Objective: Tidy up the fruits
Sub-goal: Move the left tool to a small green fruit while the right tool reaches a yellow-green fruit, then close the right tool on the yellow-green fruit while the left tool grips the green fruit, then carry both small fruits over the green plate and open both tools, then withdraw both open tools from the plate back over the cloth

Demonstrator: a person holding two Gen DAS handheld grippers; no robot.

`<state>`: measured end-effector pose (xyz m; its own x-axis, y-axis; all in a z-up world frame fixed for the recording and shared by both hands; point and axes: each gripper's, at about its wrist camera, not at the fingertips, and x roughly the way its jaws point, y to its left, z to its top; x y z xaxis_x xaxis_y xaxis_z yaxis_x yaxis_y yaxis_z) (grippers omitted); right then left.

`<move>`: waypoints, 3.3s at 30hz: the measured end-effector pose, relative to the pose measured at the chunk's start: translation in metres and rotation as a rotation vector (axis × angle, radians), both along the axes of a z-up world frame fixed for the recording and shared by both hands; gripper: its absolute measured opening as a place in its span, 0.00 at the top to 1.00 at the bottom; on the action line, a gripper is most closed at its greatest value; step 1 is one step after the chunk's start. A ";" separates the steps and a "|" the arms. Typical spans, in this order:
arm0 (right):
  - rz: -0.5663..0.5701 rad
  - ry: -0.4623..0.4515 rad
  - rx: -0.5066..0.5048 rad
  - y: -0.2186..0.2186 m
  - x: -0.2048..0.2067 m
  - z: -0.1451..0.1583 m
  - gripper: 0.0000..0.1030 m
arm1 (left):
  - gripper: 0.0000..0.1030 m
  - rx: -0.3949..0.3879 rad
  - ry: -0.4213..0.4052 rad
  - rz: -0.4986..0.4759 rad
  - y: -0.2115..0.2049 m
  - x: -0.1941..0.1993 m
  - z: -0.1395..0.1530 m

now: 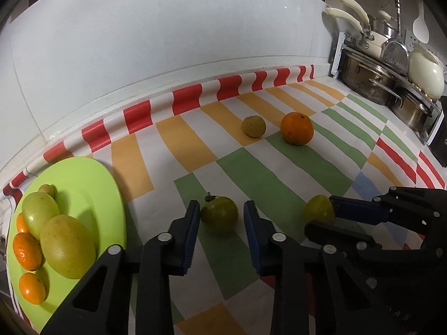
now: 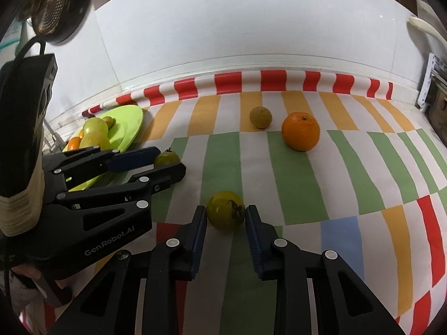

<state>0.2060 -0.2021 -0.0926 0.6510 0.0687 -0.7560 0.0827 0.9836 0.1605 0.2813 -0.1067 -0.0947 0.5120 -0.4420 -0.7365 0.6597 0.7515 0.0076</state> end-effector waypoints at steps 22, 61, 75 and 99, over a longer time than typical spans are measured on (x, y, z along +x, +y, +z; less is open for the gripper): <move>0.018 -0.081 0.005 0.012 -0.022 0.039 0.71 | 0.72 -0.050 -0.042 0.083 0.042 -0.045 0.041; 0.359 -0.188 -0.021 0.112 0.029 0.083 0.71 | 0.72 -0.078 -0.139 0.425 0.156 -0.050 0.081; 0.422 -0.155 -0.046 0.135 0.094 0.059 0.71 | 0.72 -0.058 -0.083 0.461 0.157 -0.010 0.052; 0.348 -0.205 -0.009 0.119 0.080 0.069 0.66 | 0.65 -0.079 -0.150 0.486 0.165 -0.024 0.068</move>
<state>0.2863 -0.0833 -0.0240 0.7272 0.3058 -0.6145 -0.2886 0.9485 0.1305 0.2577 0.0583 -0.0262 0.7698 -0.1780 -0.6130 0.2297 0.9732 0.0059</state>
